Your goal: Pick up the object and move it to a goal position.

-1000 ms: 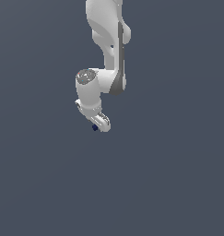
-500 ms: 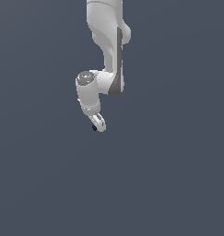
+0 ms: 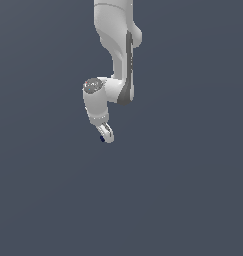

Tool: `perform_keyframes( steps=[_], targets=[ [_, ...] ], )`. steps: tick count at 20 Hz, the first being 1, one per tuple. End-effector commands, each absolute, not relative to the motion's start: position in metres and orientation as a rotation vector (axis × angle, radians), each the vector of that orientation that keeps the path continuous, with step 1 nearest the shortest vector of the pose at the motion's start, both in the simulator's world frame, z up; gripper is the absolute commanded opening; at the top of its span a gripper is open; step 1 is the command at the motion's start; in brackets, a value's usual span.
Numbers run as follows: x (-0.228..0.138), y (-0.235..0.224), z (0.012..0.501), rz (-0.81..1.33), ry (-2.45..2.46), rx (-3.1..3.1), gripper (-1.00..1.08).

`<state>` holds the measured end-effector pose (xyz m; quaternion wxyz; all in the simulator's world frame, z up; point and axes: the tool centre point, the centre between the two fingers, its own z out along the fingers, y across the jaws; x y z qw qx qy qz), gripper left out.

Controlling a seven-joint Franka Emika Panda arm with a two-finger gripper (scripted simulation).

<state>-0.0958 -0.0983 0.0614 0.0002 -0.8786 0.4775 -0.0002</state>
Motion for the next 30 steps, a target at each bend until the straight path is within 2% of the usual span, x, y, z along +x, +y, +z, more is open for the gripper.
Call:
perform_keyframes(
  steps=[1,15,16,30],
  targets=[
    [-0.096,-0.098,0.056,0.000,1.501,-2.760,1.00],
    [-0.097,-0.098,0.013,0.000,1.508,-2.756,1.00],
    [-0.097,-0.098,0.013,0.000,1.508,-2.756,-1.00],
    [-0.094,-0.100,0.016,0.000,1.508,-2.756,-1.00]
  ],
)
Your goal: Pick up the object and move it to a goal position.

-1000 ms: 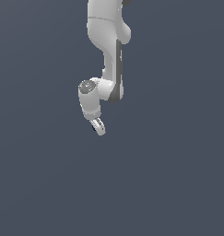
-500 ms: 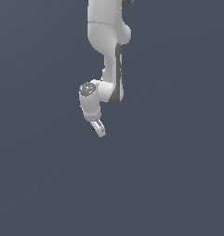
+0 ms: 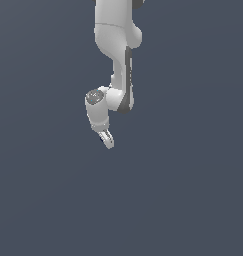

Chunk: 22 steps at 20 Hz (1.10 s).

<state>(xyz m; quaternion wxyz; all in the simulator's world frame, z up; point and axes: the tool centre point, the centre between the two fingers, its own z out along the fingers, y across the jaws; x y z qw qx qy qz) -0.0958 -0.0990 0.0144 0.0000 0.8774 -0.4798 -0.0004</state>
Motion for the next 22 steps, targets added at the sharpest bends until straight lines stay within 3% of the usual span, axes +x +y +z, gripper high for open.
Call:
perform_keyframes(
  steps=[1,10,22],
  targets=[
    [-0.093,-0.101,0.017,0.000,-1.508,2.756,-1.00],
    [-0.065,-0.120,0.047,0.000,-1.507,2.754,-1.00],
    [0.001,-0.161,0.111,0.001,-1.507,2.753,-1.00]
  ],
)
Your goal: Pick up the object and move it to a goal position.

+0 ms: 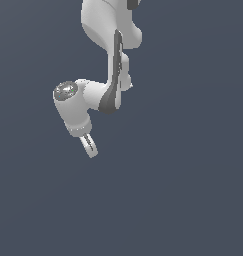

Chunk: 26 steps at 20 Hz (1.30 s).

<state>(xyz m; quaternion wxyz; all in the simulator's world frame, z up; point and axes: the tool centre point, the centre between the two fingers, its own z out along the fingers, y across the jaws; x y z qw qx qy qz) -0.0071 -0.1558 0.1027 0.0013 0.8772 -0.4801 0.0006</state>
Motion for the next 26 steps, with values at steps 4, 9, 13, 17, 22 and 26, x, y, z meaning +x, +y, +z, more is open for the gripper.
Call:
perform_keyframes(
  steps=[4,9,13,17,22,26],
  targets=[
    [0.022,-0.173,0.130,0.001,-1.506,2.754,-1.00],
    [0.045,-0.187,0.151,0.001,-1.506,2.755,-1.00],
    [0.059,-0.195,0.164,0.000,-1.506,2.755,-1.00],
    [0.070,-0.201,0.173,0.000,-1.507,2.756,-1.00],
    [0.078,-0.206,0.180,0.000,-1.507,2.756,-1.00],
    [0.082,-0.208,0.182,0.000,-1.507,2.756,-1.00]
  ],
)
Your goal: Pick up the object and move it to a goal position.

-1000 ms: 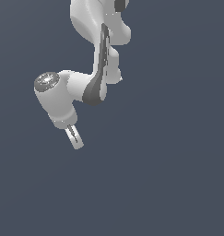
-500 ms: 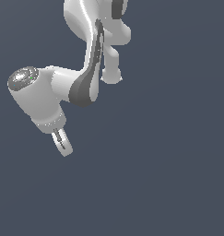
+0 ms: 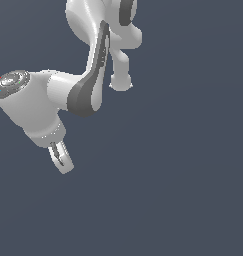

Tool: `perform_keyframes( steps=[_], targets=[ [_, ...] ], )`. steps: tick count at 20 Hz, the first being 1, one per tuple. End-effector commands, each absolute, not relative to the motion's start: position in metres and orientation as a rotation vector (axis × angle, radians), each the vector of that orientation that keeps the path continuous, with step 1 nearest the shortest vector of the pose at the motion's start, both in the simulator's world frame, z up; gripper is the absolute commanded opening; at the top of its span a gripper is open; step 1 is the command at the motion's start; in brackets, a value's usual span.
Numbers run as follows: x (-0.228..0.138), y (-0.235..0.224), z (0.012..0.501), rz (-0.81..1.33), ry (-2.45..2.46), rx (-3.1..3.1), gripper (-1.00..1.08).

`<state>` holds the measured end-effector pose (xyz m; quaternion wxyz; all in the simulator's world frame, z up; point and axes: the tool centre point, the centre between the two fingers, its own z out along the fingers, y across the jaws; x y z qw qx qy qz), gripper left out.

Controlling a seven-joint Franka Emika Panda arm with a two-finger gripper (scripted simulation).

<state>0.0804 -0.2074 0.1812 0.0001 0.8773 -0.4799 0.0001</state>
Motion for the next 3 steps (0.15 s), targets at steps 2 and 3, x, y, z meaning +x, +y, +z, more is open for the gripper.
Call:
perform_keyframes(
  steps=[2,3],
  targets=[
    [0.0824,-0.2081,0.1824,0.000,-1.507,2.756,-1.00],
    [0.0824,-0.2081,0.1823,0.000,-1.507,2.756,-1.00]
  ],
)
